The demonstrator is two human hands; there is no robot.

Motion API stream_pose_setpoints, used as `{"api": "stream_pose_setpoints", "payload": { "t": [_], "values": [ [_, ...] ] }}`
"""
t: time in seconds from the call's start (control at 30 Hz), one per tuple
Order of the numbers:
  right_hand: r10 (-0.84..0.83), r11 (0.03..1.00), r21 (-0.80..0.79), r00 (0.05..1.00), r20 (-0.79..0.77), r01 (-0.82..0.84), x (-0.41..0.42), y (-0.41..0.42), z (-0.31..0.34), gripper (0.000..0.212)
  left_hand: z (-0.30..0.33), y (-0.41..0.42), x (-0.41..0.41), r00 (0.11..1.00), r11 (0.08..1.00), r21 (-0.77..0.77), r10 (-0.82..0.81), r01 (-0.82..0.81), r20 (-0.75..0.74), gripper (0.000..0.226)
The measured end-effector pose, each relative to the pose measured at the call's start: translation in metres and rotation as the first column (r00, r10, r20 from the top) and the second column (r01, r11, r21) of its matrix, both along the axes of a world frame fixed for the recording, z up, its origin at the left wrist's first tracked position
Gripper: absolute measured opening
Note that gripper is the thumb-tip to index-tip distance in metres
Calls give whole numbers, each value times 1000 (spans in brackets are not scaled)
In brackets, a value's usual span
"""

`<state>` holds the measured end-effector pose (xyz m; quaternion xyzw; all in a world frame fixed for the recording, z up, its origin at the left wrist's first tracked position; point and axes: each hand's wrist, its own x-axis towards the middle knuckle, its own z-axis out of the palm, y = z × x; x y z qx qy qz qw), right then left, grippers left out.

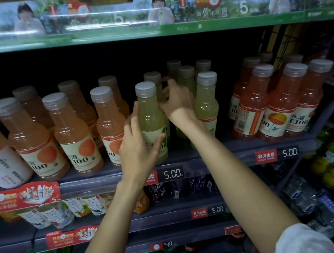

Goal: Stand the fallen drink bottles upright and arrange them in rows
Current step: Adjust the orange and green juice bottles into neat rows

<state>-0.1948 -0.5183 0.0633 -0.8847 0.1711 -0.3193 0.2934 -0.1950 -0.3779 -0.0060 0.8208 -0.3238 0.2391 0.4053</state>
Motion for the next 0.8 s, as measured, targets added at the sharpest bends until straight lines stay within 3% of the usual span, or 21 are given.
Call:
{"api": "stream_pose_setpoints", "payload": {
  "t": [0.07, 0.2, 0.37, 0.67, 0.8],
  "values": [
    [-2, 998, -57, 1000, 17, 3, -1, -1, -1, 38, 0, 0, 0, 1000, 1000, -3, -5, 5, 6, 94],
    [29, 999, -18, 999, -22, -30, -5, -5, -3, 34, 2, 2, 1, 1000, 999, -33, -29, 29, -1, 95],
    [100, 991, 96, 995, -30, -96, -2, -3, -2, 40, 4, 2, 2, 997, 997, -19, -71, 71, 2, 96],
    [148, 987, 79, 987, -63, -143, -3, -6, -3, 39, -3, -4, 1, 998, 996, -61, -65, 66, 27, 92],
    [233, 961, 167, 971, -52, -221, -18, -3, -13, 43, -7, -4, 0, 997, 996, -57, -62, 65, 50, 90]
  ]
}}
